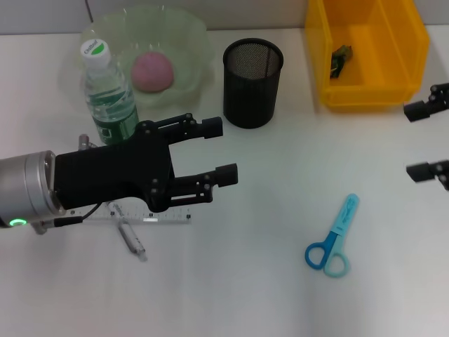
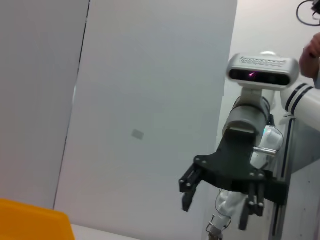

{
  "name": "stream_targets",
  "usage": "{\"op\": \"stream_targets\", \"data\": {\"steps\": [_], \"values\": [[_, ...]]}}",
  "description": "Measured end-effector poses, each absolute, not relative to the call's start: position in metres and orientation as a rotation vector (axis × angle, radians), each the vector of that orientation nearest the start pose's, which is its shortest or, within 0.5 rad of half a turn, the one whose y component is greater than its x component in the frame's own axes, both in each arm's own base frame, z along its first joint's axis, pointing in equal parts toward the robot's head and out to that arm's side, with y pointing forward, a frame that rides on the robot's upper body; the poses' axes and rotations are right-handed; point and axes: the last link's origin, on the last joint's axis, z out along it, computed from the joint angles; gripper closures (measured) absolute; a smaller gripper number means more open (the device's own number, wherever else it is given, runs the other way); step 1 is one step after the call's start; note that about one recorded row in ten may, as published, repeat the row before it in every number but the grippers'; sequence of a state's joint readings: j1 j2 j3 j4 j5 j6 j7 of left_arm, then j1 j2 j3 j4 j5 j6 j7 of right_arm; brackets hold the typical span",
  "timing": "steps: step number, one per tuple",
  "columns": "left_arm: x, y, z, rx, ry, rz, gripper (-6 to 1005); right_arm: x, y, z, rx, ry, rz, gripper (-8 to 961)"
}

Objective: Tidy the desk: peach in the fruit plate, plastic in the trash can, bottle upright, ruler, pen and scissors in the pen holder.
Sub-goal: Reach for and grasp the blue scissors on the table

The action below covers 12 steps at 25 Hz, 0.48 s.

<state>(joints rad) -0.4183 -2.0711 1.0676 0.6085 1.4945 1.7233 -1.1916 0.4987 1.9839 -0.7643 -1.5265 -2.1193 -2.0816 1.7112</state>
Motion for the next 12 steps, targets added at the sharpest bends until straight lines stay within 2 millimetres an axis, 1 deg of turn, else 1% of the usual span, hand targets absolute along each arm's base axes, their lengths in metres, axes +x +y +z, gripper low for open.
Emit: {"op": "stream_targets", "data": {"steps": [1, 4, 5, 6, 7, 9, 10, 11, 12], "values": [[-0.226, 0.286, -0.013, -2.769, -0.341, -1.191, 244, 0.190, 0.299, 0.131, -2.957, 0.088, 0.085, 133], [-0.226, 0.285, -0.013, -2.755, -0.359, -1.219, 244, 0.184, 0.301, 0.135, -2.965, -0.027, -0.063, 133], [-0.226, 0.285, -0.013, -2.748, -0.365, -1.231, 245, 0.180, 0.303, 0.134, -2.988, -0.095, -0.177, 133], [-0.226, 0.285, -0.013, -2.739, -0.376, -1.246, 245, 0.180, 0.303, 0.134, -2.988, -0.095, -0.177, 133], [-0.226, 0.285, -0.013, -2.730, -0.386, -1.260, 245, 0.178, 0.303, 0.132, -3.007, -0.134, -0.241, 134], [-0.225, 0.284, -0.014, -2.714, -0.407, -1.291, 245, 0.178, 0.303, 0.129, -3.028, -0.227, -0.360, 134], [-0.223, 0.283, -0.014, -2.712, -0.416, -1.315, 245, 0.179, 0.303, 0.125, -3.032, -0.349, -0.466, 134], [-0.223, 0.283, -0.014, -2.712, -0.416, -1.315, 245, 0.179, 0.303, 0.125, -3.032, -0.349, -0.466, 134], [-0.223, 0.283, -0.015, -2.714, -0.419, -1.323, 245, 0.180, 0.303, 0.124, -3.032, -0.414, -0.511, 134]]}}
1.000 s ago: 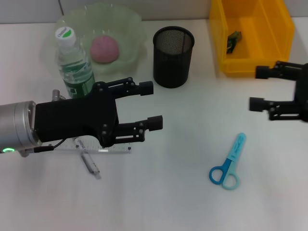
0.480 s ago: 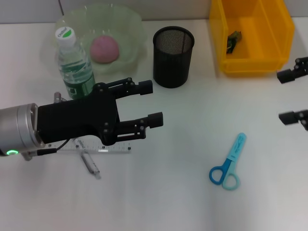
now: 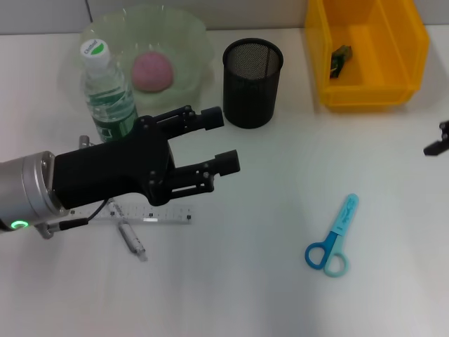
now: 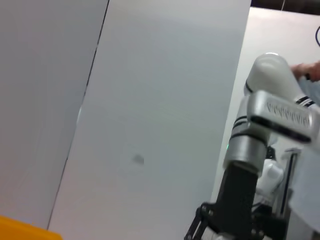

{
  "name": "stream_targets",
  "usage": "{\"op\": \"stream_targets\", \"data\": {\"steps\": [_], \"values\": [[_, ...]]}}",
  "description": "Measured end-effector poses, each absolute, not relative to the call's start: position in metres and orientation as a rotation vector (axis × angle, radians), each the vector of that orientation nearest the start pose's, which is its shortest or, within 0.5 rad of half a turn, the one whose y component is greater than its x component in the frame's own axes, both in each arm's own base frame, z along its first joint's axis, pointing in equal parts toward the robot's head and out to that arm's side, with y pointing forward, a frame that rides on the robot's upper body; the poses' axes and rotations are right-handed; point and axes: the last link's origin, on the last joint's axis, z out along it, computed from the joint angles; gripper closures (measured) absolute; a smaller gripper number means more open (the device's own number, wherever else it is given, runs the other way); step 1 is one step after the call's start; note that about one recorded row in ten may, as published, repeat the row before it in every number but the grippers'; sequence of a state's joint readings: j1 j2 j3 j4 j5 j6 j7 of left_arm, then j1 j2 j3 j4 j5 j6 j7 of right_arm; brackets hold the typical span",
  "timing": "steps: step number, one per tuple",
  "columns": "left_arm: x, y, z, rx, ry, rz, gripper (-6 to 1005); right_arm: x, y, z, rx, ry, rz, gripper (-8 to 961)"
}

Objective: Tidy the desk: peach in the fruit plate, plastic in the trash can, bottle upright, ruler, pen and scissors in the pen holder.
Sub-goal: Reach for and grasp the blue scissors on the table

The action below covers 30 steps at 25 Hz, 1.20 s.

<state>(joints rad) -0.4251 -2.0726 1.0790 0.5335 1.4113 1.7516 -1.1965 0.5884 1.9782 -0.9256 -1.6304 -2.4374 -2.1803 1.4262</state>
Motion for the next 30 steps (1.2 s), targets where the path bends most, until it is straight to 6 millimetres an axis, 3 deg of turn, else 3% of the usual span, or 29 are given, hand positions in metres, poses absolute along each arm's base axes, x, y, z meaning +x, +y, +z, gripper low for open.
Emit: {"op": "stream_targets", "data": {"steps": [6, 10, 13, 17, 28, 30], "values": [[-0.223, 0.277, -0.025, -2.759, -0.462, -1.330, 244, 0.183, 0.308, 0.108, -3.056, -0.719, -0.729, 134], [-0.222, 0.272, -0.032, -2.805, -0.437, -1.314, 244, 0.181, 0.311, 0.089, -3.042, -0.891, -0.759, 134], [-0.217, 0.267, -0.038, -2.864, -0.298, -1.285, 244, 0.183, 0.322, 0.058, -2.923, -1.091, -0.873, 134], [-0.213, 0.266, -0.039, -2.850, -0.244, -1.310, 244, 0.190, 0.322, 0.043, -2.913, -1.183, -0.915, 134], [-0.226, 0.258, -0.045, -2.753, -0.256, -1.332, 245, 0.195, 0.332, 0.040, -2.775, -1.688, -0.807, 134], [-0.228, 0.258, -0.045, -2.735, -0.257, -1.337, 245, 0.196, 0.332, 0.039, -2.776, -1.711, -0.811, 134]]}}
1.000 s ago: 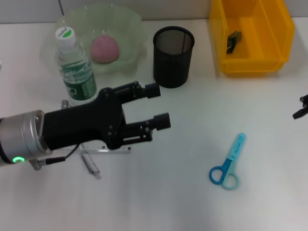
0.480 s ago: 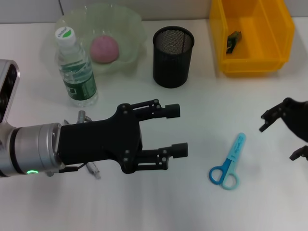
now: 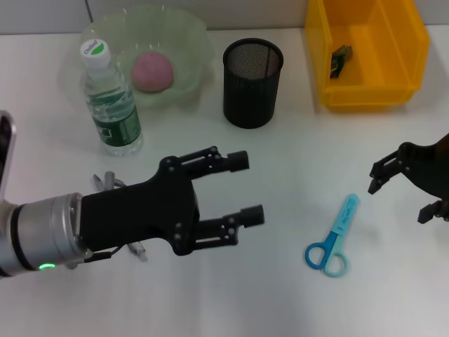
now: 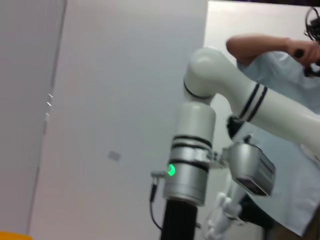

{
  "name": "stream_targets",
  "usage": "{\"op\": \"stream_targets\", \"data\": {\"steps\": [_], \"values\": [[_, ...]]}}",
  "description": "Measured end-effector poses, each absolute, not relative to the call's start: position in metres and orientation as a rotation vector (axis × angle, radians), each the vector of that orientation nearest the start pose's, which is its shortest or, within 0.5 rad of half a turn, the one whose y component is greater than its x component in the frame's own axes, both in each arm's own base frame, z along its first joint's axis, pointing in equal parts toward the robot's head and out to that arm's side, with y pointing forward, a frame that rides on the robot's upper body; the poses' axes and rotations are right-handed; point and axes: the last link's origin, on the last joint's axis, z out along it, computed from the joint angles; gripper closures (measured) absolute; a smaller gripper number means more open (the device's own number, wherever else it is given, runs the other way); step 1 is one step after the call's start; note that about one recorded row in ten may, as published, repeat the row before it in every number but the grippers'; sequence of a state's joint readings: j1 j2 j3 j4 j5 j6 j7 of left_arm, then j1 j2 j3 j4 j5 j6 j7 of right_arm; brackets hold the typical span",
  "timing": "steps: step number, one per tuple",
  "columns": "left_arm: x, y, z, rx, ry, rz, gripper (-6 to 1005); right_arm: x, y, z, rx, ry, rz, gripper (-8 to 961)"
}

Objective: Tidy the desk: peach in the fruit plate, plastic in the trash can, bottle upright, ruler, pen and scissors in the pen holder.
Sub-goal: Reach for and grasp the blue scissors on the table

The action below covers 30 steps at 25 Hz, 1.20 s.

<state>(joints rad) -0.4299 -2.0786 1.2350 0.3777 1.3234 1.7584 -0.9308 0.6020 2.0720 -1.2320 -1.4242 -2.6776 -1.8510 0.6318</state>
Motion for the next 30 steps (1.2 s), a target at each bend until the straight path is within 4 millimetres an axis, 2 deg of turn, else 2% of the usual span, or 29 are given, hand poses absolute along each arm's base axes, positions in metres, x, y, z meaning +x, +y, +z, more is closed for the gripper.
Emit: {"op": "stream_targets", "data": {"steps": [7, 14, 18, 30], "values": [[-0.233, 0.251, -0.047, -2.678, -0.291, -1.370, 245, 0.198, 0.335, 0.030, -2.761, -1.792, -0.778, 134], [-0.233, 0.249, -0.048, -2.685, -0.295, -1.373, 244, 0.193, 0.338, 0.015, -2.797, -1.761, -0.760, 135], [-0.233, 0.245, -0.051, -2.732, -0.257, -1.355, 245, 0.187, 0.343, -0.002, -2.841, -1.726, -0.787, 135], [-0.237, 0.244, -0.050, -2.750, -0.217, -1.312, 244, 0.180, 0.346, -0.018, -2.863, -1.680, -0.761, 135]]}}
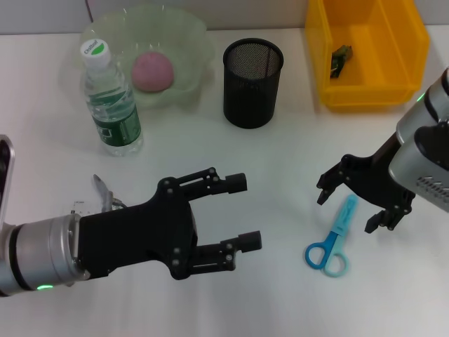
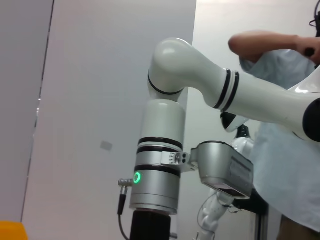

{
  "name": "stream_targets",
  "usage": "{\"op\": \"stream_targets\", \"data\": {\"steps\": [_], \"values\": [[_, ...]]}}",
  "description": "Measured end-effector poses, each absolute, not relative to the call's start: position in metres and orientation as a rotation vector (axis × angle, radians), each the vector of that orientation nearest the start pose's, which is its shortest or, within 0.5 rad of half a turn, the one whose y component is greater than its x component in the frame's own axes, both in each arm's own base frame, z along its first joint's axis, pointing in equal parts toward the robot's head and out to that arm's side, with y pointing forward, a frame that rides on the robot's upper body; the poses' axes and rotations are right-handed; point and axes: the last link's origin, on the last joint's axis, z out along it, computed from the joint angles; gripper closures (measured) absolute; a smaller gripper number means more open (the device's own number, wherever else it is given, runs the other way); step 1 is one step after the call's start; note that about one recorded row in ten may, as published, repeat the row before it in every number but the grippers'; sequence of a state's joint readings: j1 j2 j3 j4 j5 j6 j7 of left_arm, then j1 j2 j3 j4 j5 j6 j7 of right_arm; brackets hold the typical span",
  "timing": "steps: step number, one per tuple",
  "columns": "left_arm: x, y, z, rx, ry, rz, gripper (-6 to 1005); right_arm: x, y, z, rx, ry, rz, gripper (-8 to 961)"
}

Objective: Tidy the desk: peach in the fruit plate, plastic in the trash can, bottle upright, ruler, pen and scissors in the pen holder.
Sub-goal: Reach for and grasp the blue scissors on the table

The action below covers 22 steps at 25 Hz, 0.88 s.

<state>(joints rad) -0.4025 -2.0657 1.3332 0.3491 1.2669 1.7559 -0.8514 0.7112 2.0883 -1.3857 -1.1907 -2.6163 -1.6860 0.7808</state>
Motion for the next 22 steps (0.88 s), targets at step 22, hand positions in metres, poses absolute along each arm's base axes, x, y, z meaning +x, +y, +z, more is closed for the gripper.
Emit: {"op": "stream_targets", "data": {"steps": [22], "values": [[-0.250, 0.248, -0.056, -2.717, -0.282, -1.190, 245, 0.189, 0.343, -0.042, -2.871, -1.730, -0.842, 145]]}}
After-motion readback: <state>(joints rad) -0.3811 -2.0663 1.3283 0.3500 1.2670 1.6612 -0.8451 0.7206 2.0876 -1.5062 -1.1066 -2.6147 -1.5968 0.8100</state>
